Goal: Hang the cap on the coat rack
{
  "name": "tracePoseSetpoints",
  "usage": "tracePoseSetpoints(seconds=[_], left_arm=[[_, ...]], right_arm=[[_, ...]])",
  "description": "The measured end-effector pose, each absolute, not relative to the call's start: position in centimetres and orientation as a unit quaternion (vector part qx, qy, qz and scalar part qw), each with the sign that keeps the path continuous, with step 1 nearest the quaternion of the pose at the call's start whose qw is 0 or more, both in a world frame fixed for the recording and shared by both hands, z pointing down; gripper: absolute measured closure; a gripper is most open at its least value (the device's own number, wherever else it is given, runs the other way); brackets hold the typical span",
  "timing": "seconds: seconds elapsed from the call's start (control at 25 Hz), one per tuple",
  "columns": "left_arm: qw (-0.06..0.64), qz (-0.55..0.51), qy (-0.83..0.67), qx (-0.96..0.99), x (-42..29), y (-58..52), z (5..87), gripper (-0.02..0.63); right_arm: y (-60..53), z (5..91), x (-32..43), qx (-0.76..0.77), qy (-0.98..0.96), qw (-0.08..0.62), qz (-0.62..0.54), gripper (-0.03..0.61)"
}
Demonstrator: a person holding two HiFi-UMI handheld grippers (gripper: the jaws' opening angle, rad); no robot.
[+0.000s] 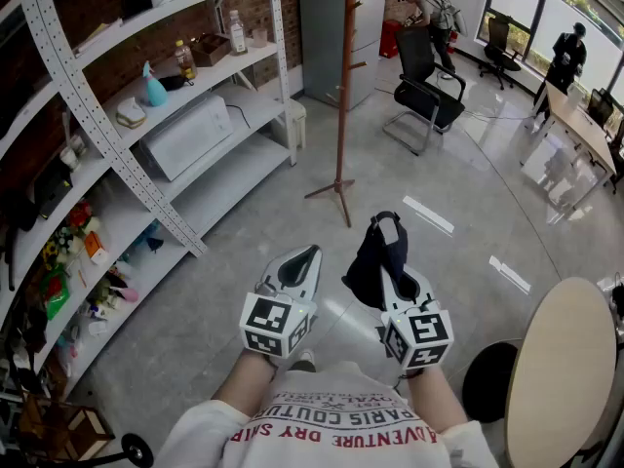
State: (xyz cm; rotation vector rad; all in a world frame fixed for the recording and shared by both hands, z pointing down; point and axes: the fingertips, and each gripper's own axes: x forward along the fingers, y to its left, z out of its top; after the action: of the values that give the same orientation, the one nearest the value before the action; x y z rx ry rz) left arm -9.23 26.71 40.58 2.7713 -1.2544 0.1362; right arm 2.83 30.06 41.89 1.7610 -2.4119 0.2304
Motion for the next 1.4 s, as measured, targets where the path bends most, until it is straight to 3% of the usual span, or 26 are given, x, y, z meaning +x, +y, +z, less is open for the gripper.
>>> tracePoseSetpoints(seconds=[0.8,1.4], left_arm=[[0.066,0.044,-0.412,0.908,-10.0,25.7,41.9,0.607],[0.081,0.039,-0.414,0.906,-16.5,16.8,43.4,0.607]], right_arm=[[29.0,43.4,2.1,0.577,-0.805,0.087,0.103,0.561],[20.8,44.5,-1.7,0.597,-0.789,0.079,0.124,0.561]])
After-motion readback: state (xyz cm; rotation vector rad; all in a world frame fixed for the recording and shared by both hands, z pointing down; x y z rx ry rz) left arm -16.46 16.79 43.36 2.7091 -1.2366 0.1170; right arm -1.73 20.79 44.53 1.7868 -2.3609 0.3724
